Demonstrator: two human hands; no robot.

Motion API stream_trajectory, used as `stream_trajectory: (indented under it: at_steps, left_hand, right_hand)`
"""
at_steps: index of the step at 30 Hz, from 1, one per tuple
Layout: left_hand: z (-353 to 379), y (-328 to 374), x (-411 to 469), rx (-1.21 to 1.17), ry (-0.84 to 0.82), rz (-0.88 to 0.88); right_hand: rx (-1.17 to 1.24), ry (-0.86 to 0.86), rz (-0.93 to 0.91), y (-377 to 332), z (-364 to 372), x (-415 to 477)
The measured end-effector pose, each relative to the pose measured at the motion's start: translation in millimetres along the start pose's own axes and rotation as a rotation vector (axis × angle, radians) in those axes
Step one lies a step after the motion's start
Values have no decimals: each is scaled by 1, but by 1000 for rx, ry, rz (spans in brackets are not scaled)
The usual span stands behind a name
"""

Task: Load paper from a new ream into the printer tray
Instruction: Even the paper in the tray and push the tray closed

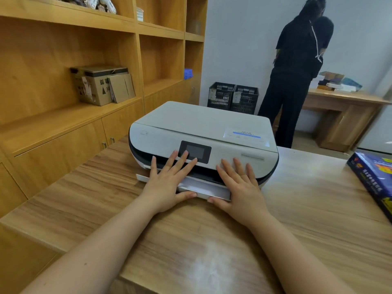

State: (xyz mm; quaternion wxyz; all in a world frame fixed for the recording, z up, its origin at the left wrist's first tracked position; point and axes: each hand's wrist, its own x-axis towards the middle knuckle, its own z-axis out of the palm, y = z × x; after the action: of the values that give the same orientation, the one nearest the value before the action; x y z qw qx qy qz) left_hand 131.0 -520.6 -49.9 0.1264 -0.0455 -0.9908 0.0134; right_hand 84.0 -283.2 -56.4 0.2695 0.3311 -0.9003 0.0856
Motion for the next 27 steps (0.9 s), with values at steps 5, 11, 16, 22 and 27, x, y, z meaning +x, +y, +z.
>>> stream_trajectory:
  at_steps: [5, 11, 16, 22, 27]
  left_hand:
    - [3, -1, 13, 56, 28, -2]
    - [15, -2, 16, 21, 127, -13]
    - [22, 0, 22, -2, 201, -57]
    - [25, 0, 25, 3, 267, -28]
    - [26, 0, 28, 20, 253, -24]
  right_hand:
    - [-85, 18, 39, -4, 10, 1]
    - [-170, 66, 62, -7, 21, 2]
    - [-219, 111, 68, -7, 29, 3]
    - [-236, 174, 52, -8, 32, 5]
    - [-284, 157, 63, -10, 32, 5]
